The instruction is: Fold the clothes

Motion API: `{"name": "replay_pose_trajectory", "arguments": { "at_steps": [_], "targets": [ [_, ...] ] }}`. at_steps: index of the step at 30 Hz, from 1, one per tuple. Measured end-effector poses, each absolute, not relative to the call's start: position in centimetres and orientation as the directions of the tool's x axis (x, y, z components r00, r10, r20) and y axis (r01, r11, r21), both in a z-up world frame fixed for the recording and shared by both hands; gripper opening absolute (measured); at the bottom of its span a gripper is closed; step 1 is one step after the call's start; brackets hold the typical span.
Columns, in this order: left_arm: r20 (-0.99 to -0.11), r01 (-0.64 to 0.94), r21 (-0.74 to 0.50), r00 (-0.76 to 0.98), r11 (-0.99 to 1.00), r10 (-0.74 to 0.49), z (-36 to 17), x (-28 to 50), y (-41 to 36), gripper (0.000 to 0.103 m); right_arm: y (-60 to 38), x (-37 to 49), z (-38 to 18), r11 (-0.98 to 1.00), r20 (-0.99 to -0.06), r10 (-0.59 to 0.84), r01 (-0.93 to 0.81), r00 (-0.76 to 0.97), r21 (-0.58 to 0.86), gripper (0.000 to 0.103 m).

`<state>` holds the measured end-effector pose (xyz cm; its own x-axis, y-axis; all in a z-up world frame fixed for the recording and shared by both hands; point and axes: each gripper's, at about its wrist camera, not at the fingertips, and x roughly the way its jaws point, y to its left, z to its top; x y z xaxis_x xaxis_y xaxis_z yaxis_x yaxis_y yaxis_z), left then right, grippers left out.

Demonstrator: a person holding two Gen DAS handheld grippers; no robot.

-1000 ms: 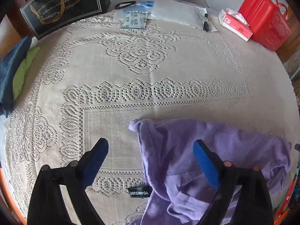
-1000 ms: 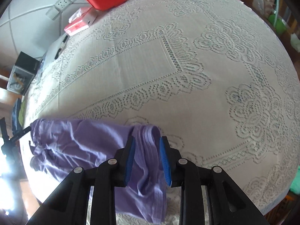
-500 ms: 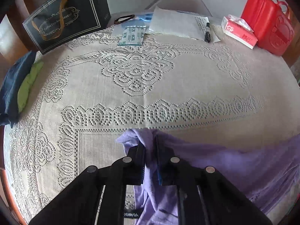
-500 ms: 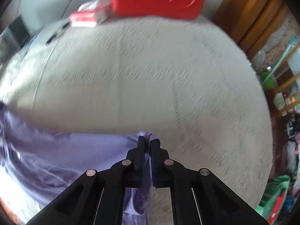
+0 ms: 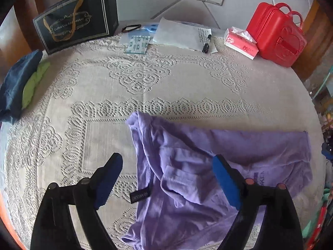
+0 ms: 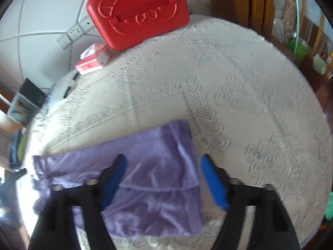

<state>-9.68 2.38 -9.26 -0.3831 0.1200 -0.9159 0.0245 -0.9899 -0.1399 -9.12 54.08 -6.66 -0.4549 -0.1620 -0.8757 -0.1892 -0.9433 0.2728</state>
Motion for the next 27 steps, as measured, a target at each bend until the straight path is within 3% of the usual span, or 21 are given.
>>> {"name": "replay_pose_trajectory", "arguments": {
  "at_steps": [1, 2, 3, 4, 5, 10, 16, 20, 22, 25, 27],
  "targets": [
    [-0.925, 0.047, -0.158, -0.357, -0.986, 0.131, -9.9, -9.8, 2.3, 0.088, 53.7, -9.0, -6.9, -0.936, -0.873, -0.193, -0.183, -0.448, 0.301, 0.079],
    [-0.932, 0.067, -0.172, -0.334, -0.983, 0.140, -10.5, -9.9, 2.2, 0.078, 53.6, -8.8, -7.2, -0.938, -0.880, -0.193, -0.181, -0.434, 0.295, 0.071],
    [-0.938, 0.083, -0.180, -0.316, -0.980, 0.145, -11.1, -10.0, 2.3, 0.071, 53.4, -8.7, -7.4, -0.941, -0.888, -0.189, -0.183, -0.420, 0.286, 0.046],
    [-0.943, 0.099, -0.187, -0.298, -0.977, 0.150, -11.6, -10.1, 2.3, 0.062, 53.2, -8.5, -7.7, -0.943, -0.895, -0.185, -0.184, -0.407, 0.278, 0.035],
    [-0.947, 0.110, -0.194, -0.282, -0.975, 0.157, -12.1, -10.1, 2.3, 0.061, 53.2, -8.4, -8.1, -0.941, -0.900, -0.187, -0.190, -0.395, 0.279, 0.023],
    [-0.950, 0.107, -0.214, -0.252, -0.971, 0.182, -12.9, -9.2, 3.3, 0.061, 51.6, -8.4, -8.0, -0.946, -0.908, -0.195, -0.172, -0.372, 0.273, 0.022],
    [-0.939, 0.084, -0.196, -0.302, -0.977, 0.162, -11.1, -7.4, 2.7, 0.061, 42.9, -10.7, -8.4, -0.923, -0.881, -0.381, 0.060, -0.282, 0.380, 0.027],
    [-0.935, 0.039, -0.212, -0.299, -0.976, 0.191, -11.2, -7.3, 2.4, 0.061, 35.7, -12.4, -9.0, -0.891, -0.866, -0.450, 0.179, -0.220, 0.417, 0.043],
    [-0.938, 0.007, -0.213, -0.283, -0.977, 0.202, -12.0, -7.2, 2.6, 0.061, 32.7, -13.2, -9.2, -0.877, -0.862, -0.468, 0.225, -0.194, 0.425, 0.043],
    [-0.940, -0.042, -0.220, -0.259, -0.975, 0.224, -12.9, -6.9, 2.9, 0.040, 28.4, -14.4, -9.5, -0.858, -0.865, -0.479, 0.291, -0.150, 0.424, 0.042],
    [-0.940, -0.064, -0.228, -0.246, -0.972, 0.237, -13.3, -6.8, 3.0, 0.036, 25.9, -15.2, -9.7, -0.848, -0.871, -0.476, 0.329, -0.127, 0.415, 0.042]
  ]
}}
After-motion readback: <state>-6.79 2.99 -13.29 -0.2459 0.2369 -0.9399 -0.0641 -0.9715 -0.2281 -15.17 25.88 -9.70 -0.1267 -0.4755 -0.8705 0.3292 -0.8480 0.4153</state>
